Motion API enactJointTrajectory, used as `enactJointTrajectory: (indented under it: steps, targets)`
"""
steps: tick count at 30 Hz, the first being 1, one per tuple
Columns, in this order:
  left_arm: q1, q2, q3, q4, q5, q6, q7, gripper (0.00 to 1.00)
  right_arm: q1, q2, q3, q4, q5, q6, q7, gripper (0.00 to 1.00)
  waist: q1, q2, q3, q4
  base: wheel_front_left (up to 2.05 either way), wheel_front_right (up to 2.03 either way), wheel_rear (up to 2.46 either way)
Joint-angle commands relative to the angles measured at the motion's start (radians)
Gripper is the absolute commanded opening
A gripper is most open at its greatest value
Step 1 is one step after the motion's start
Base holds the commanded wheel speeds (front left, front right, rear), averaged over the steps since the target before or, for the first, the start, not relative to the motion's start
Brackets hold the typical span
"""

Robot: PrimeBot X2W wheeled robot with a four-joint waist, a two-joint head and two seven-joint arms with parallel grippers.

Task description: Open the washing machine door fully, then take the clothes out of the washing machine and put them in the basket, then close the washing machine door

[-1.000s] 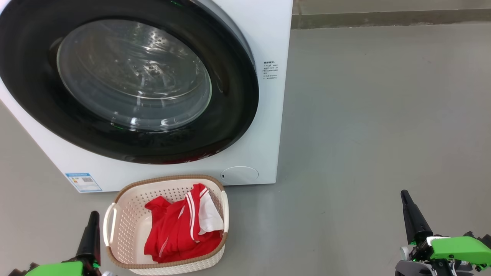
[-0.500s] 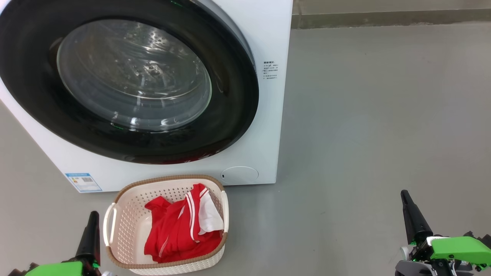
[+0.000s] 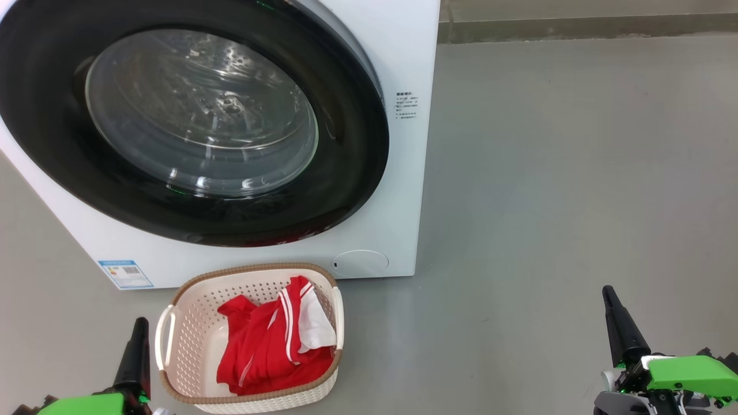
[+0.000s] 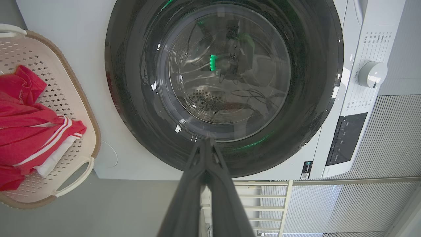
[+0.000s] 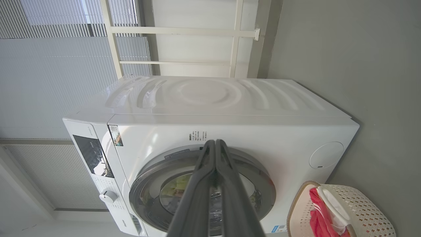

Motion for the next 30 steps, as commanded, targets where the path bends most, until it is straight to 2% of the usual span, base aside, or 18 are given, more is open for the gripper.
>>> enactJointTrajectory:
  steps: [1, 30]
  targets:
    - [-0.018, 0.015, 0.035, -0.027, 0.004, -0.003, 0.006, 0.0, -0.01, -0.002, 0.022, -0.03, 0.003, 0.002, 0.008, 0.0, 0.0, -0.0001, 0.0, 0.0, 0.0, 0.0, 0.0]
    - [-0.018, 0.014, 0.036, -0.027, 0.005, -0.003, 0.007, 0.0, -0.01, -0.002, 0.022, -0.03, 0.003, 0.002, 0.009, 0.0, 0.0, -0.0001, 0.0, 0.0, 0.0, 0.0, 0.0]
